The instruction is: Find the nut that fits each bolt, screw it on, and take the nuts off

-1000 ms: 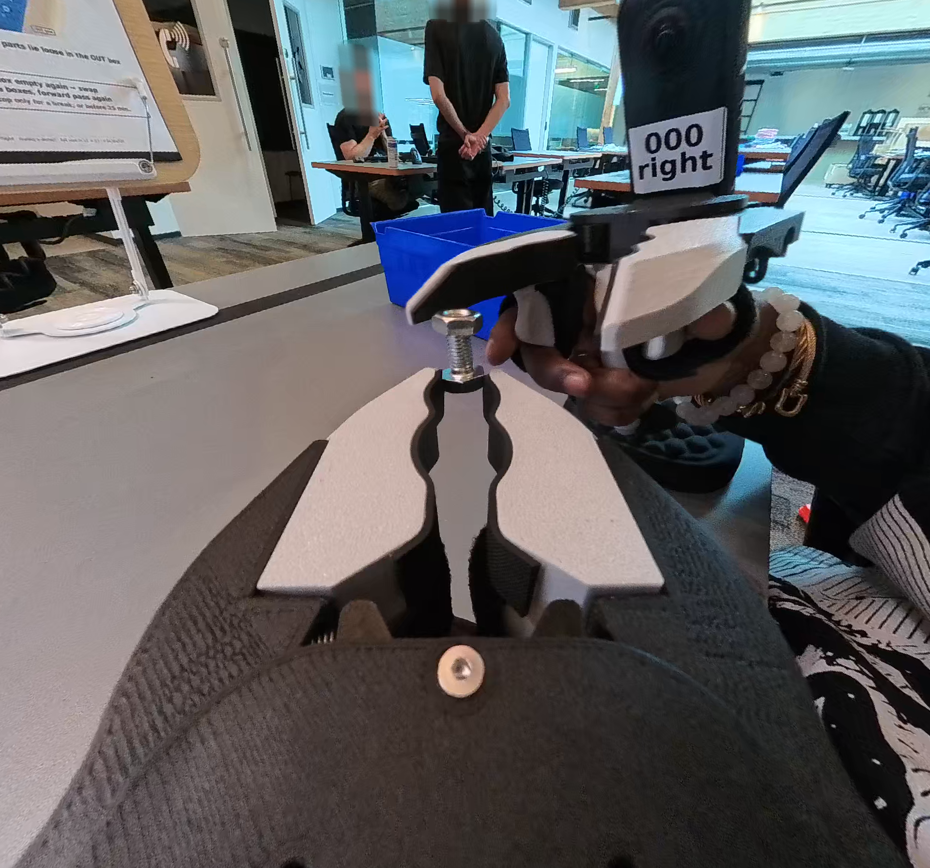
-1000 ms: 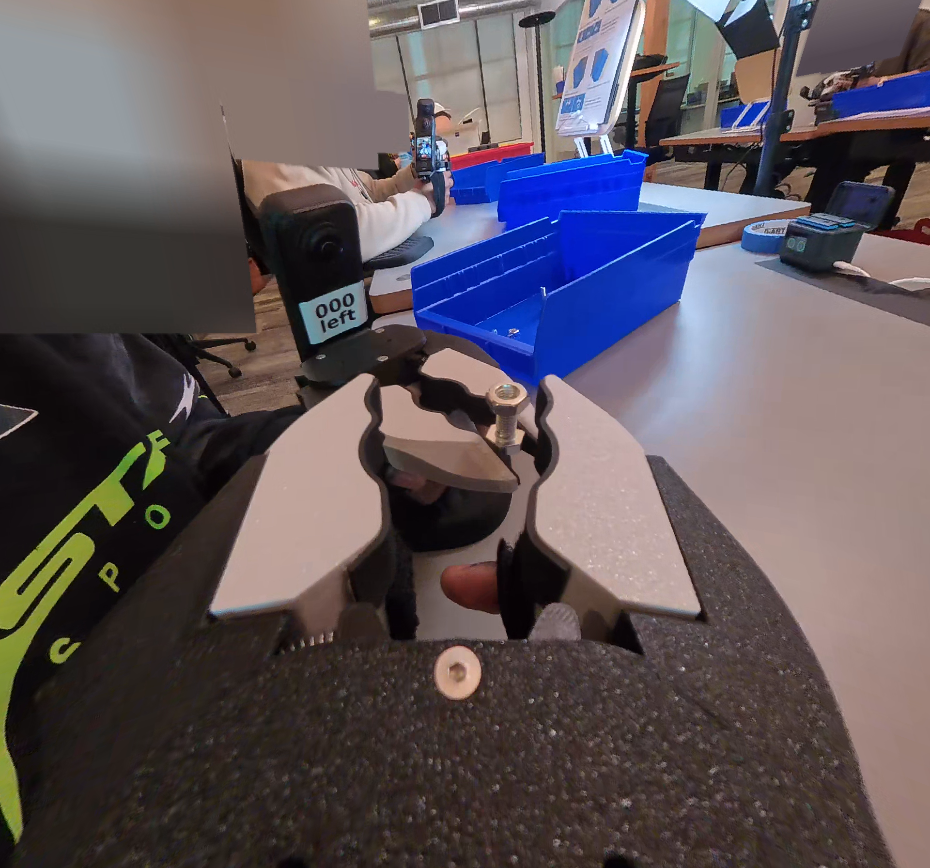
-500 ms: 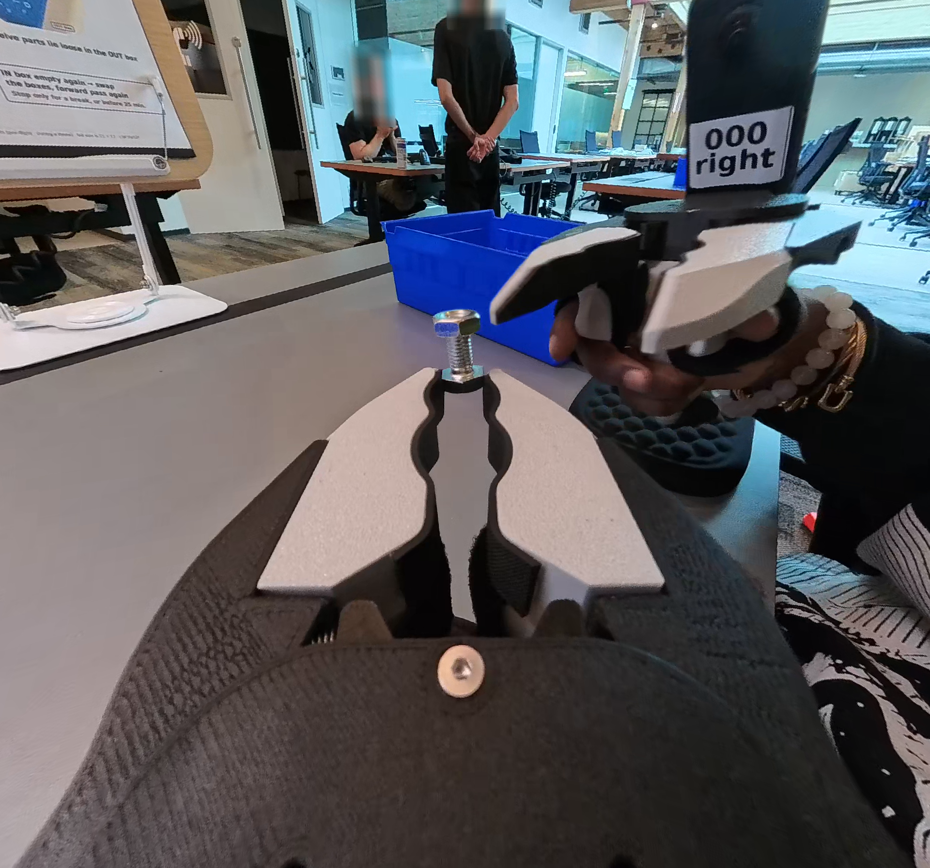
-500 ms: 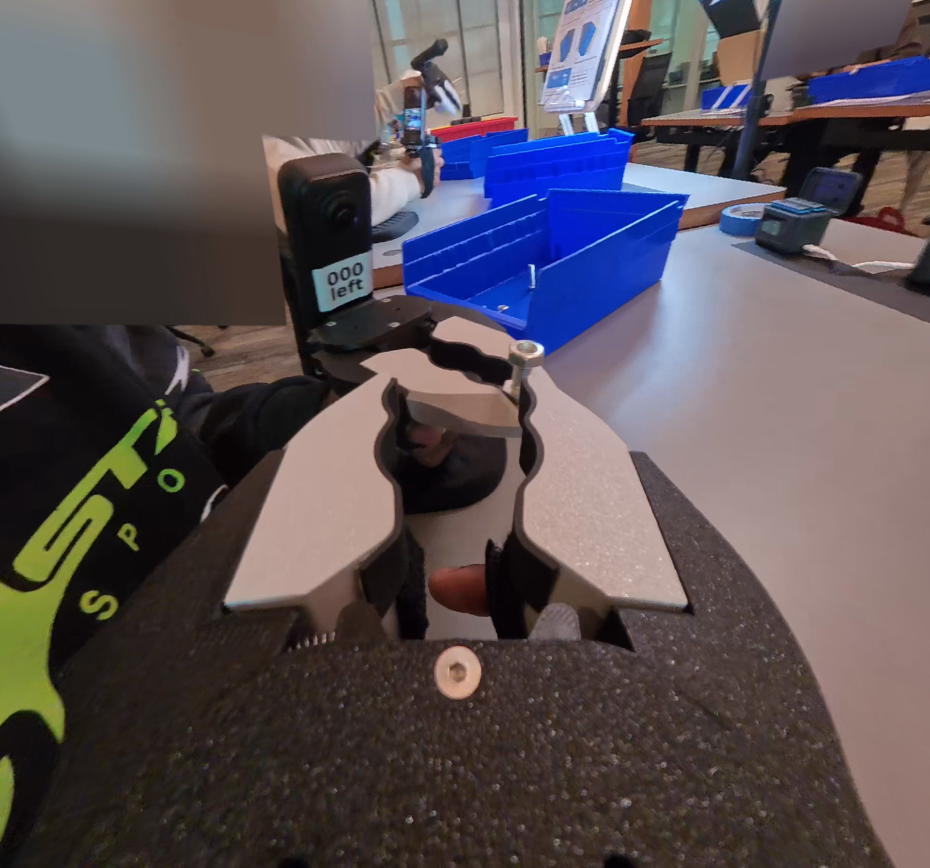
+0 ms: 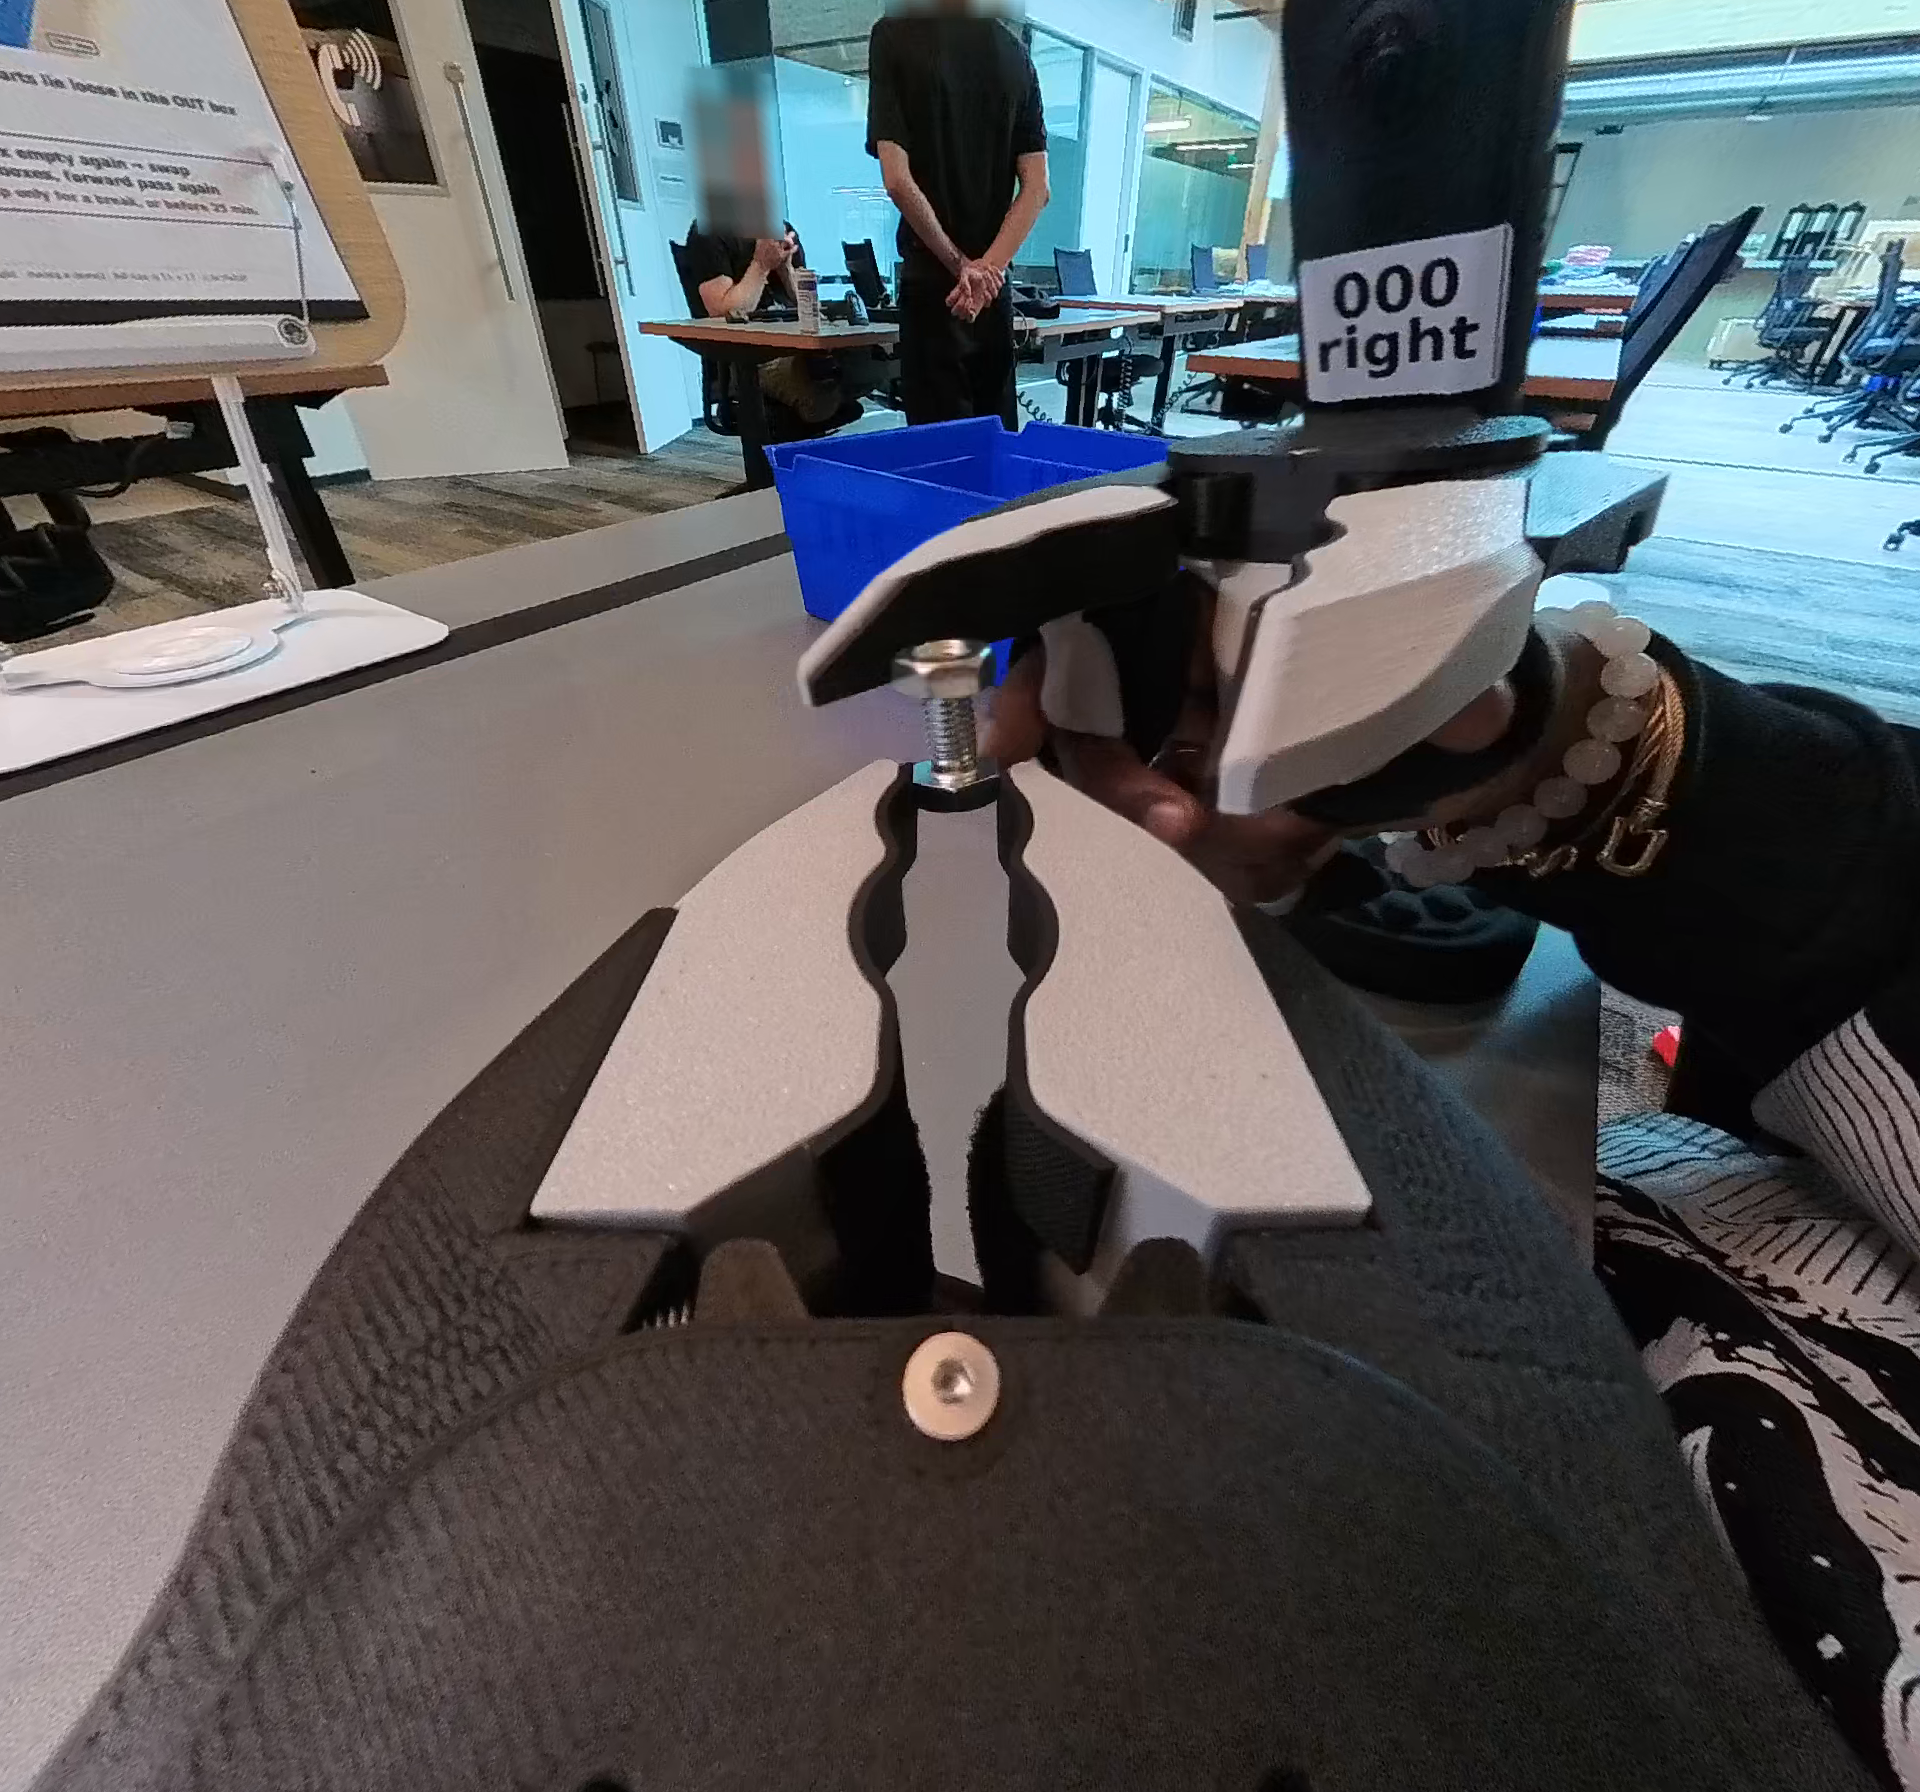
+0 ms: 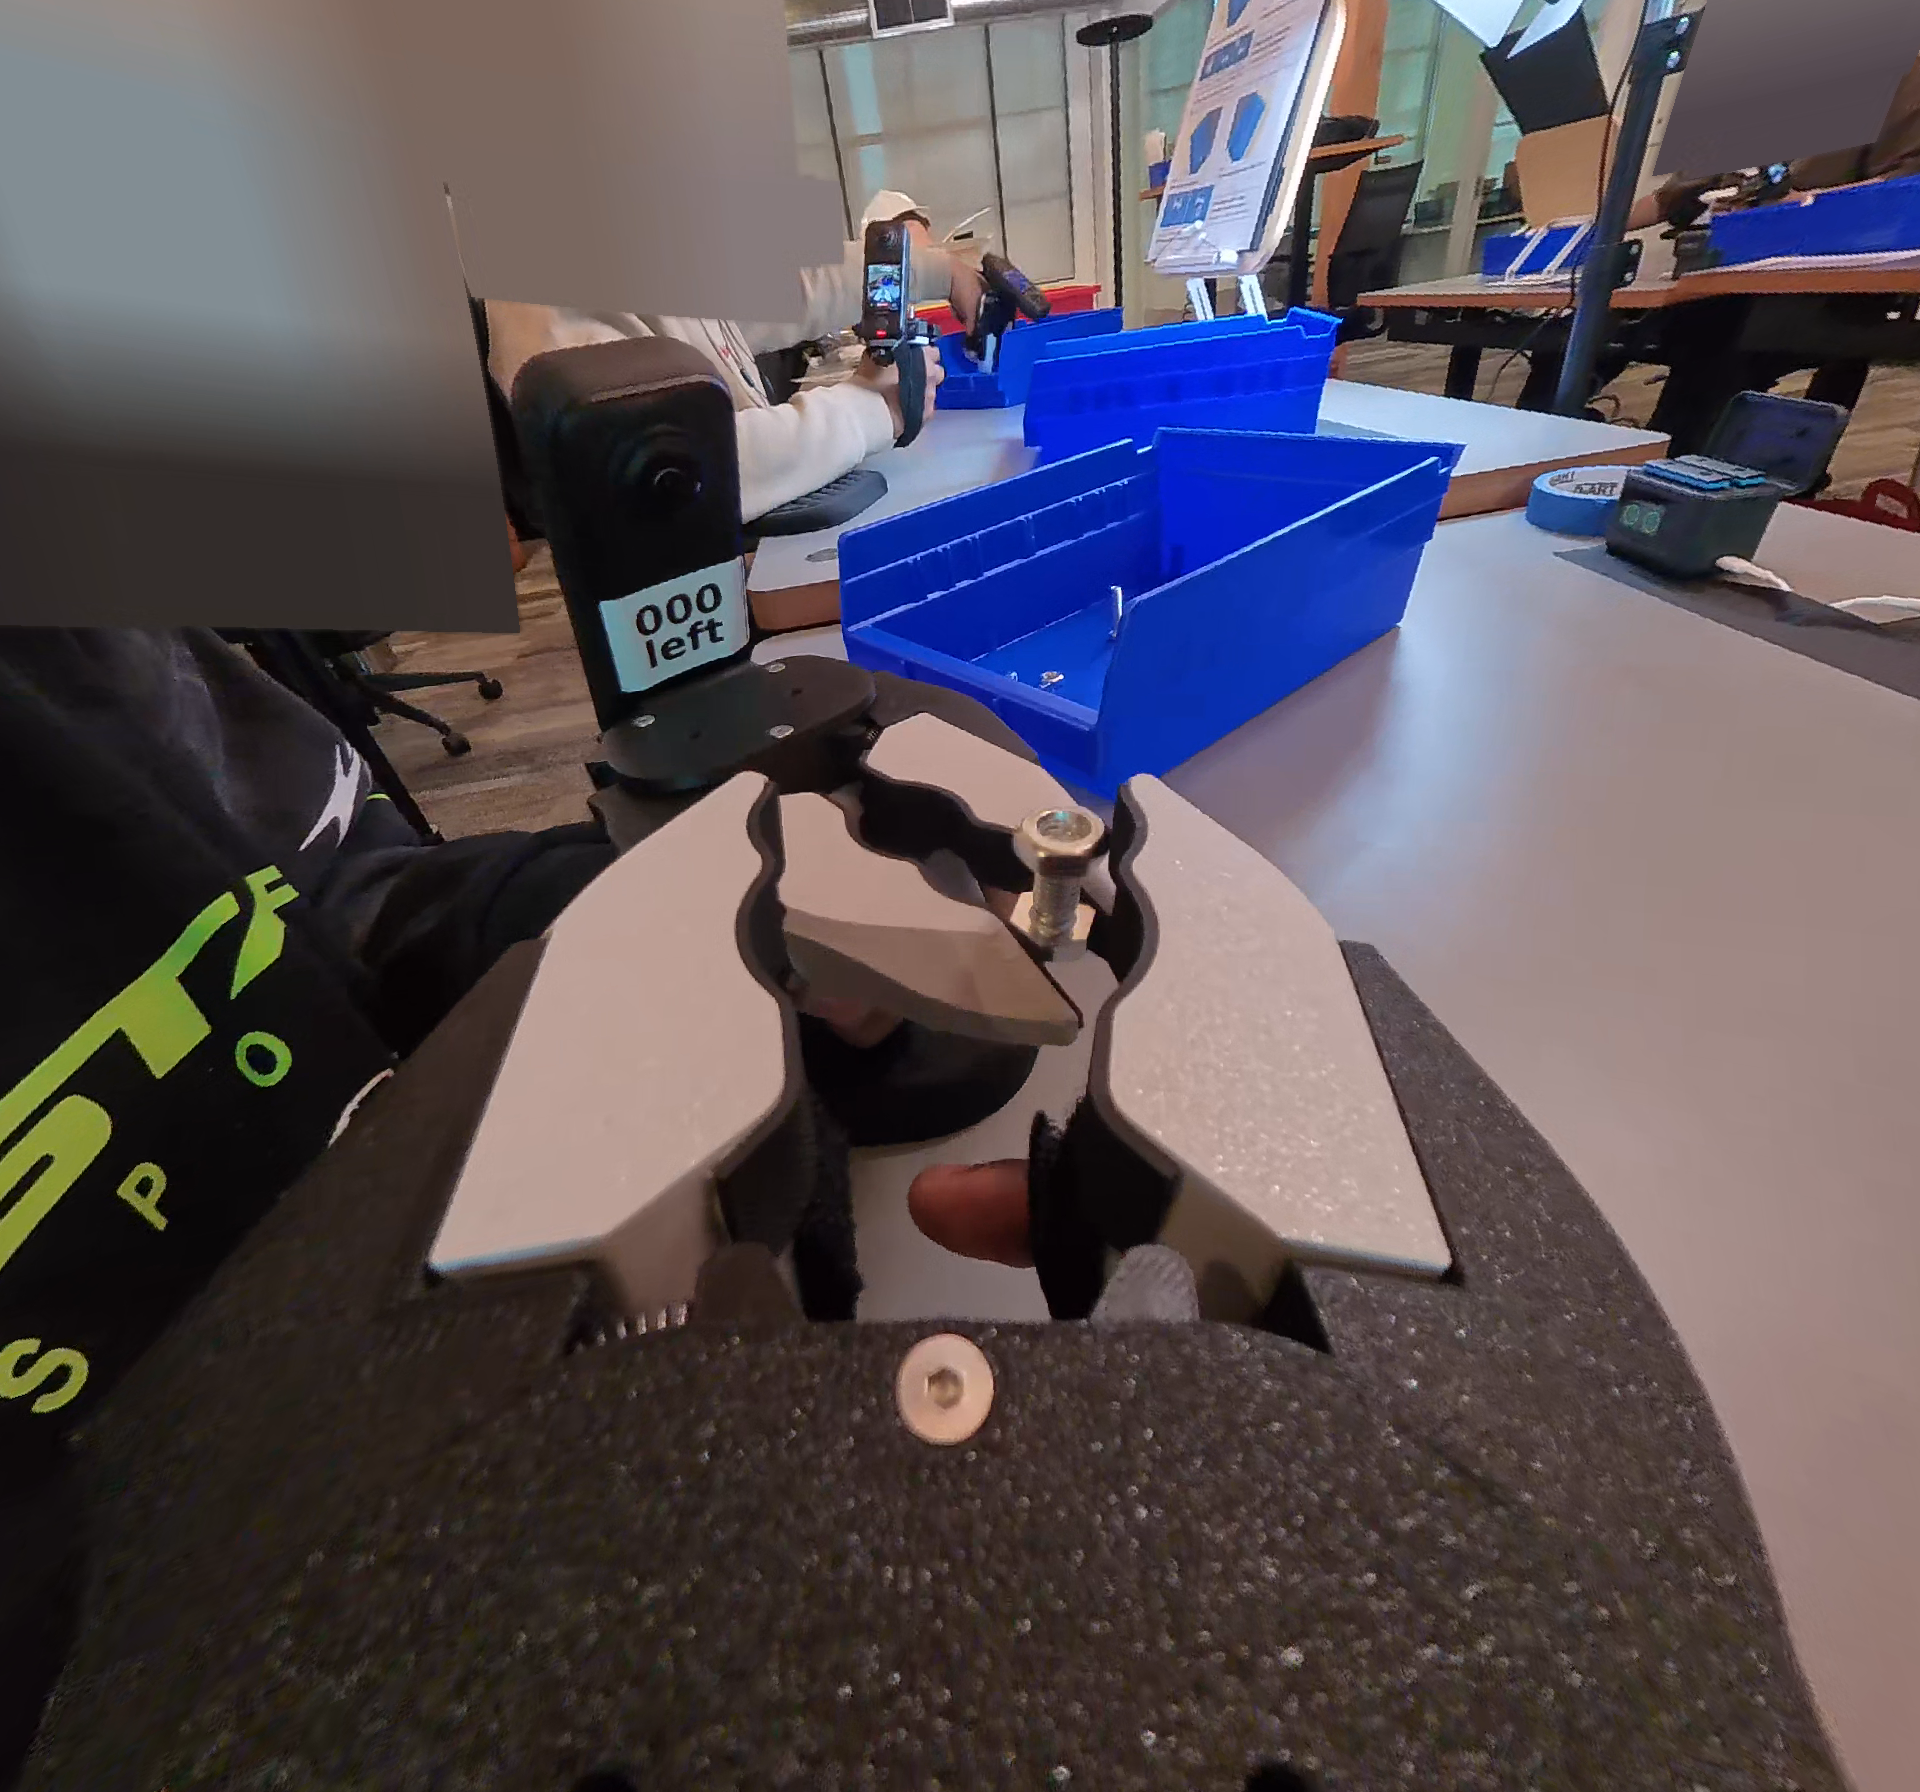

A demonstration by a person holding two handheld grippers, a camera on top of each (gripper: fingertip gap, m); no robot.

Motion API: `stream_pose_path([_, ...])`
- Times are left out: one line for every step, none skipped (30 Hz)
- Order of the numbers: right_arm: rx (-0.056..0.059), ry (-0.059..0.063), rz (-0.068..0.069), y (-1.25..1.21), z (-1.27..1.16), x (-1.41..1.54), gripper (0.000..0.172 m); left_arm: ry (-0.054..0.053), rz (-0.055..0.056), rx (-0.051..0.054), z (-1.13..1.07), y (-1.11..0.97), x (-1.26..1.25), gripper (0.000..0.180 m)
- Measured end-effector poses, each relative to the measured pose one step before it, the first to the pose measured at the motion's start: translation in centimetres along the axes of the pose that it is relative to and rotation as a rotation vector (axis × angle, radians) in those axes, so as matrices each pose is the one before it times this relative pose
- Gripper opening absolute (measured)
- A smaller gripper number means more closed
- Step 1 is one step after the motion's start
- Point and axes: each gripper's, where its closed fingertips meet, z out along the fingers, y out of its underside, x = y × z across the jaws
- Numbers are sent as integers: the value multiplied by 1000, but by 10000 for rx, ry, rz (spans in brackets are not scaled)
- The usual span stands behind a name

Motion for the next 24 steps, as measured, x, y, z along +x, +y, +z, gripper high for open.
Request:
stream_pose_path([8, 68, -1, 4, -239, 5, 60, -36, -31, 1, -1, 9, -65, 15])
stream_pose_path([21, 57, 17, -1, -266, -27, 60, -2, -44, 0, -3, 9, -51, 15])
stream_pose_path([23, 84, 32, -3, -294, -1, 60, -14, -29, 6, -8, -8, -46, 15])
stream_pose_path([30, 59, 22, 1, -303, -50, 59, -27, -23, 10, -4, -3, -48, 15])
stream_pose_path([21, 88, 18, 16, -318, -28, 60, 2, -1, -10, 3, 13, 4, 15])
stream_pose_path([16, 62, -13, 35, -336, -64, 58, -28, 5, -10, 13, 13, -31, 15])
stream_pose_path([33, -44, -21, 7, -368, -223, 53, -32, -9, -4, 6, 15, -56, 15])
stream_pose_path([43, -174, 2, -18, -348, -412, 45, 17, -20, -17, 17, 21, 6, 15])
stream_pose_path([42, -124, 35, -24, -295, -341, 41, 1, -11, 3, 2, 6, -11, 15])
stream_pose_path([25, -5, 0, -9, -256, -115, 38, -1, 3, 8, -14, -9, 6, 15])
stream_pose_path([39, 98, -50, 5, -184, 110, 37, 12, 16, 0, 1, 0, 24, 15])
stream_pose_path([81, 159, -59, -44, -87, 299, 37, 14, 19, -6, 17, 9, 43, 15])
stream_pose_path([112, 179, -1, -58, 41, 396, 40, 36, 28, -11, 13, 15, 67, 15])
stream_pose_path([106, 140, 62, -39, 190, 406, 47, 16, 34, 1, -7, 0, 57, 15])
stream_pose_path([85, 48, 74, 2, 335, 285, 56, -17, 33, 8, -2, -20, 5, 15])
stream_pose_path([67, -6, 58, 38, 448, 178, 64, 5, 33, 6, -3, -7, 43, 15])
stream_pose_path([31, -74, 11, 103, 509, 45, 70, 6, 29, -9, 5, 12, 36, 15])
stream_pose_path([-30, -114, -33, 169, 525, -56, 76, 17, 28, -11, 14, 14, 51, 15])
stream_pose_path([-65, -102, -49, 192, 507, -76, 79, 35, 27, -12, 13, 15, 66, 15])
stream_pose_path([-70, -81, -50, 167, 463, -75, 82, 20, 26, -11, 14, 14, 47, 15])
stream_pose_path([-58, -92, -52, 121, 402, -130, 84, 9, 19, -9, 5, 22, 27, 15])
stream_pose_path([-46, -94, -49, 84, 320, -170, 86, 6, 11, -6, 6, 8, 20, 15])
stream_pose_path([-41, -72, -57, 68, 248, -170, 86, -5, 6, -10, 14, 22, -2, 15])
stream_pose_path([-34, -13, -71, 37, 177, -105, 86, 0, 4, -18, 7, 33, -4, 15])
